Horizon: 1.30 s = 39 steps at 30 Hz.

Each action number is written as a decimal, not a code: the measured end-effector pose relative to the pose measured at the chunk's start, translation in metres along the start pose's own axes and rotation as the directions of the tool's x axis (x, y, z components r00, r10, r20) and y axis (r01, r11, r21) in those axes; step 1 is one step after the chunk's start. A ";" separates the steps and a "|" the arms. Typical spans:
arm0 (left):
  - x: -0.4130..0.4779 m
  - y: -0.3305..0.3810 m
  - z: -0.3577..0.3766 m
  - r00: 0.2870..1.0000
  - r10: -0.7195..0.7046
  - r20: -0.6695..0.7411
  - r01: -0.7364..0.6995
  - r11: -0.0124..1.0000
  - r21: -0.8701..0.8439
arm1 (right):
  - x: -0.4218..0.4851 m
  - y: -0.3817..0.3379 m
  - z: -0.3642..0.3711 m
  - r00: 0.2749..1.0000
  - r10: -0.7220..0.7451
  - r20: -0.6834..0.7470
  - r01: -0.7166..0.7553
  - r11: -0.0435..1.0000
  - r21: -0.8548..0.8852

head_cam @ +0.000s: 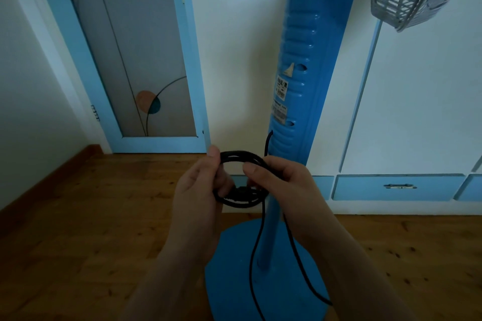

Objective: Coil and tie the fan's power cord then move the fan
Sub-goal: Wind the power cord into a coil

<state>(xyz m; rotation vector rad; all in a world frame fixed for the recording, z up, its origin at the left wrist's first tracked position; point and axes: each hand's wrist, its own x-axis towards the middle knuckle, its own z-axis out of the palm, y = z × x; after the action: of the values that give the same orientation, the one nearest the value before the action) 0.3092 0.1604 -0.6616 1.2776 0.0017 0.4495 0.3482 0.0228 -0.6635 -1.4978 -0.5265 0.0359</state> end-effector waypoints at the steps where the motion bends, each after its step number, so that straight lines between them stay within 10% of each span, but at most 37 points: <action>1: 0.001 -0.001 -0.001 1.000 -0.010 -0.021 0.009 0.998 -0.058 | -0.001 0.000 0.000 1.000 0.019 0.014 -0.020 1.000 0.022; 7: -0.009 -0.015 0.014 0.999 -0.049 -0.013 0.044 0.967 -0.251 | -0.001 -0.003 0.010 0.996 0.068 -0.056 -0.048 0.952 0.301; 10: -0.008 -0.015 0.010 0.995 -0.089 0.040 0.096 0.967 -0.236 | -0.001 -0.007 0.003 0.999 -0.002 -0.047 0.011 0.984 0.175; 17: 0.006 0.002 -0.011 0.961 -0.122 0.247 0.039 0.947 0.318 | -0.003 -0.007 -0.009 0.979 0.000 0.203 0.045 0.976 -0.215; 29: -0.004 -0.010 0.007 0.996 0.023 -0.090 -0.036 0.989 -0.147 | -0.003 0.009 0.011 0.997 0.047 -0.060 -0.045 0.999 0.027; 39: -0.002 -0.035 0.003 0.992 -0.066 0.105 0.085 0.980 -0.183 | -0.002 0.004 0.004 0.993 -0.088 -0.074 0.079 0.991 -0.110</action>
<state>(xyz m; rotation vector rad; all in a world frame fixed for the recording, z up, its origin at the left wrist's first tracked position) 0.3193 0.1491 -0.6930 1.1097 -0.0734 0.3132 0.3458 0.0256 -0.6677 -1.5736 -0.5337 -0.1186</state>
